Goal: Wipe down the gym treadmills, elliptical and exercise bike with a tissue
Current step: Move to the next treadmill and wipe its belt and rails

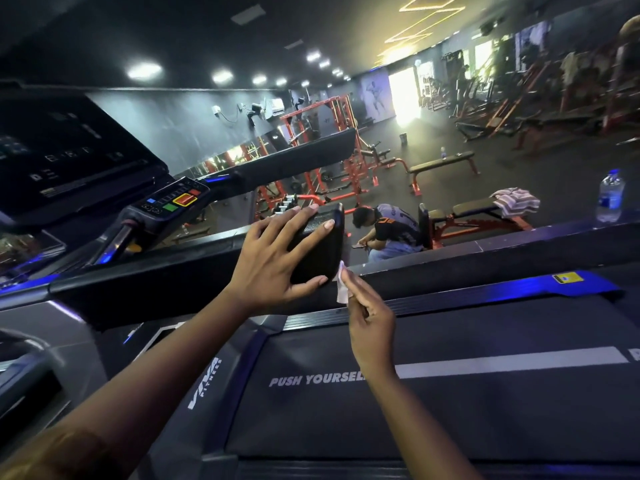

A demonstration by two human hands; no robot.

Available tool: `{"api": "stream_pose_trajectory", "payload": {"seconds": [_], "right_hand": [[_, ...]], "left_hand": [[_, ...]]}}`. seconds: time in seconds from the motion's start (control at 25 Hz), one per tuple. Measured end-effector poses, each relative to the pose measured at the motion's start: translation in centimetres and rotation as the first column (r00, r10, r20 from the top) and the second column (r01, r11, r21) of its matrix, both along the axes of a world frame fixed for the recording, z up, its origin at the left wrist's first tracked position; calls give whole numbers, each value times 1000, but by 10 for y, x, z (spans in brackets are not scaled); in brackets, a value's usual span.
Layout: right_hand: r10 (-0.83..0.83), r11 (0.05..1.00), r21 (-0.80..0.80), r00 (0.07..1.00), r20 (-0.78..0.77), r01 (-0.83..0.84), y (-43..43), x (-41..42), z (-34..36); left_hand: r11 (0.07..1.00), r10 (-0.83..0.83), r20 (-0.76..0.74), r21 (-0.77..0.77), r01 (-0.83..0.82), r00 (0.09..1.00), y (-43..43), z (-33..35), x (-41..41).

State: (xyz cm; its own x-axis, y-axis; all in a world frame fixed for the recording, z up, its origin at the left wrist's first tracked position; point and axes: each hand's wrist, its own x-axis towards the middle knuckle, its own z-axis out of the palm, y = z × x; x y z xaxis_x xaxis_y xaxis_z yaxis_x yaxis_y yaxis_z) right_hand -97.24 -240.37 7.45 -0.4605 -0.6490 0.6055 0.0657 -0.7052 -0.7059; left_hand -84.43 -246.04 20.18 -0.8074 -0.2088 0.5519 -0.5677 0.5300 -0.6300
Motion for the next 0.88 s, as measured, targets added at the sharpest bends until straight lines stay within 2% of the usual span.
{"api": "stream_pose_trajectory", "payload": {"seconds": [0.2,0.32,0.44,0.56,0.68,0.76,0.88], "right_hand": [[-96,987,107,972,-215,121,24,-25,18],[-83,970,189,940,-330,152,42,-41,25],[-63,942,267,888,-455,204,63,-57,17],[-8,897,360,822,-569,258,91,-71,-5],[62,822,458,747,-662,338,110,-88,-25],[147,757,536,703,-696,373,119,-101,-38],[265,649,628,647,-715,430,132,-130,-59]], "left_hand": [[990,76,-34,120,-71,997,13,-2,-1],[974,129,-141,205,-98,982,34,-16,-3],[945,87,-299,327,16,950,62,-48,-7],[885,51,-346,449,118,937,90,-93,-11],[768,85,-316,625,140,945,107,-139,-23],[642,106,-263,754,136,959,113,-169,-36],[460,131,-119,887,46,984,115,-206,-61]]}}
